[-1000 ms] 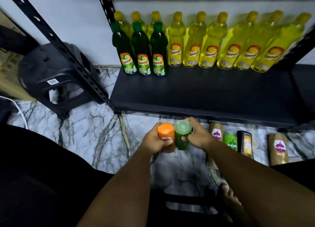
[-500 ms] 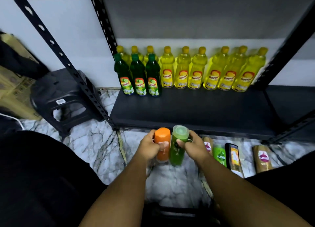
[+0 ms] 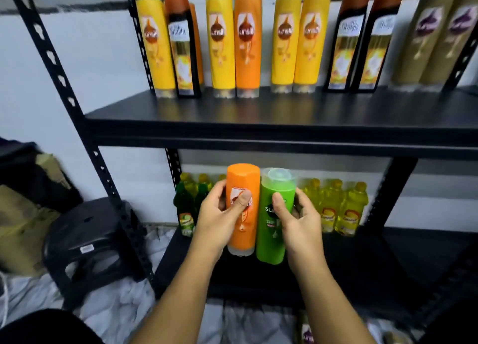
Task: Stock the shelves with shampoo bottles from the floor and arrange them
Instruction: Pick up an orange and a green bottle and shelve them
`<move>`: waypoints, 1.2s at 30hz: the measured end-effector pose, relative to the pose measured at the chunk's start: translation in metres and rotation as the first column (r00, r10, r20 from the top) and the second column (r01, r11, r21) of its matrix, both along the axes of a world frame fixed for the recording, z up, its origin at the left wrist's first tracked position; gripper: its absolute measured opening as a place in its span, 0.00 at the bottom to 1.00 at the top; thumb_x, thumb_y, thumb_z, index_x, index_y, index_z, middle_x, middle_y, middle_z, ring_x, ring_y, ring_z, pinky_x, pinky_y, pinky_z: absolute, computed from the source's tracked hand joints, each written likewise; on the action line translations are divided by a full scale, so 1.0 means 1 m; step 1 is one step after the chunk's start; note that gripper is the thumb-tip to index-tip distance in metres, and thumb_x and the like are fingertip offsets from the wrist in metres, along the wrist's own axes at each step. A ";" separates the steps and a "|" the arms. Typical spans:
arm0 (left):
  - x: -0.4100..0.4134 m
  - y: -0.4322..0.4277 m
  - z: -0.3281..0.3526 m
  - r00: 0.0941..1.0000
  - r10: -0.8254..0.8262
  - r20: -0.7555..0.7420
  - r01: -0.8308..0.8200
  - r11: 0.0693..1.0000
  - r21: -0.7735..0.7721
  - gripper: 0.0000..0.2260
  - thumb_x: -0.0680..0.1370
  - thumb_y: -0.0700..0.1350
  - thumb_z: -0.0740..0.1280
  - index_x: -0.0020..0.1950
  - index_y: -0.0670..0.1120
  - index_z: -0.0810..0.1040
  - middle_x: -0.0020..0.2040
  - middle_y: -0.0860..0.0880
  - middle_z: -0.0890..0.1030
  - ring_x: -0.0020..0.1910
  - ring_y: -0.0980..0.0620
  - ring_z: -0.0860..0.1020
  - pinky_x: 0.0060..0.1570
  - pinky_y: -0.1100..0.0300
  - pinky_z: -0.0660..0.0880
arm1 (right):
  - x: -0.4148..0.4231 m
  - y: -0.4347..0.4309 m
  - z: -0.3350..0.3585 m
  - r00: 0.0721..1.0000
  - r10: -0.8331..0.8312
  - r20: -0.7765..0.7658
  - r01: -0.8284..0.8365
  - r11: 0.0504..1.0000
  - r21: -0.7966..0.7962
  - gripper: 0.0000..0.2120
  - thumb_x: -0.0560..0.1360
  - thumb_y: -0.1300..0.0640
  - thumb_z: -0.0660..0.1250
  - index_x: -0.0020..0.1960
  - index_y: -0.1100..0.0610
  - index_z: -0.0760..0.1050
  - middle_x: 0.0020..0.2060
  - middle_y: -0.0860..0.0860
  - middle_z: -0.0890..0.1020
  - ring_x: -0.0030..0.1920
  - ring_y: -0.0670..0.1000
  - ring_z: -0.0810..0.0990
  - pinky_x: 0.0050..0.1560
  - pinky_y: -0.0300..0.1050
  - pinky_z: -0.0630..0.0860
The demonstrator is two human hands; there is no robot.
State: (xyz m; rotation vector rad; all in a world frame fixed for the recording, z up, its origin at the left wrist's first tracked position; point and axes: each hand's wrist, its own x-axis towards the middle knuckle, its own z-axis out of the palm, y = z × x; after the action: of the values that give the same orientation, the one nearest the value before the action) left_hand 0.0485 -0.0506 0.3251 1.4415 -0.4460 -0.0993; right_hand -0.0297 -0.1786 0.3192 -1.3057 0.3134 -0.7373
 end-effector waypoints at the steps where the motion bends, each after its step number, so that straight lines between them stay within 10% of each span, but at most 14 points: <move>1: -0.001 -0.002 0.021 0.999 0.002 0.042 -0.001 1.000 -0.026 0.18 0.73 0.56 0.74 0.61 0.52 0.80 0.52 0.52 0.86 0.52 0.54 0.85 0.49 0.58 0.81 | -0.002 0.000 0.019 0.999 -0.028 0.033 0.030 0.999 -0.043 0.12 0.76 0.51 0.72 0.59 0.47 0.80 0.53 0.46 0.85 0.55 0.49 0.84 0.57 0.57 0.81; 16: 0.014 -0.054 0.264 0.904 0.073 0.422 0.054 0.958 -0.281 0.23 0.72 0.67 0.73 0.63 0.59 0.78 0.55 0.57 0.85 0.54 0.56 0.84 0.54 0.49 0.82 | -0.012 -0.035 0.277 0.936 -0.035 0.350 0.176 0.909 -0.378 0.15 0.75 0.43 0.70 0.56 0.50 0.79 0.50 0.49 0.86 0.48 0.50 0.86 0.45 0.66 0.82; 21: 0.042 -0.091 0.283 0.895 0.111 0.432 0.006 0.966 -0.260 0.16 0.75 0.64 0.71 0.58 0.58 0.78 0.50 0.57 0.85 0.49 0.58 0.84 0.52 0.48 0.83 | 0.018 -0.063 0.297 0.943 -0.088 0.321 0.223 0.883 -0.413 0.14 0.76 0.41 0.70 0.57 0.47 0.77 0.50 0.47 0.85 0.48 0.45 0.85 0.47 0.52 0.84; 25: 0.062 -0.110 0.269 0.899 0.114 0.422 -0.047 0.985 -0.166 0.18 0.76 0.63 0.70 0.62 0.57 0.76 0.53 0.58 0.83 0.53 0.54 0.83 0.54 0.50 0.82 | 0.038 -0.082 0.280 0.960 -0.148 0.238 0.247 0.850 -0.466 0.13 0.77 0.44 0.68 0.59 0.47 0.73 0.52 0.46 0.82 0.47 0.40 0.82 0.37 0.34 0.77; 30: 0.085 -0.106 0.237 0.907 -0.046 0.419 0.004 0.995 0.102 0.42 0.69 0.76 0.67 0.78 0.59 0.63 0.69 0.58 0.75 0.66 0.54 0.76 0.67 0.46 0.75 | 0.050 -0.115 0.253 0.992 -0.069 0.109 0.117 0.835 -0.537 0.21 0.76 0.49 0.73 0.65 0.45 0.69 0.56 0.46 0.82 0.52 0.45 0.84 0.50 0.52 0.84; 36: 0.094 -0.089 0.200 0.887 -0.329 0.323 0.147 0.866 0.478 0.32 0.77 0.55 0.74 0.73 0.66 0.58 0.69 0.62 0.71 0.64 0.62 0.73 0.67 0.60 0.68 | 0.052 -0.143 0.227 0.983 0.078 -0.169 -0.163 0.797 -0.582 0.24 0.74 0.56 0.75 0.66 0.48 0.69 0.57 0.44 0.83 0.56 0.41 0.82 0.59 0.41 0.78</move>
State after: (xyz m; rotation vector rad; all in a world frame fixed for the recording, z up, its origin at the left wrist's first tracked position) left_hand 0.1421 -0.1397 0.5250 1.8585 -0.9939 -0.1176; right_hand 0.0222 -0.3213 0.5464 -1.9647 0.0991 -0.6588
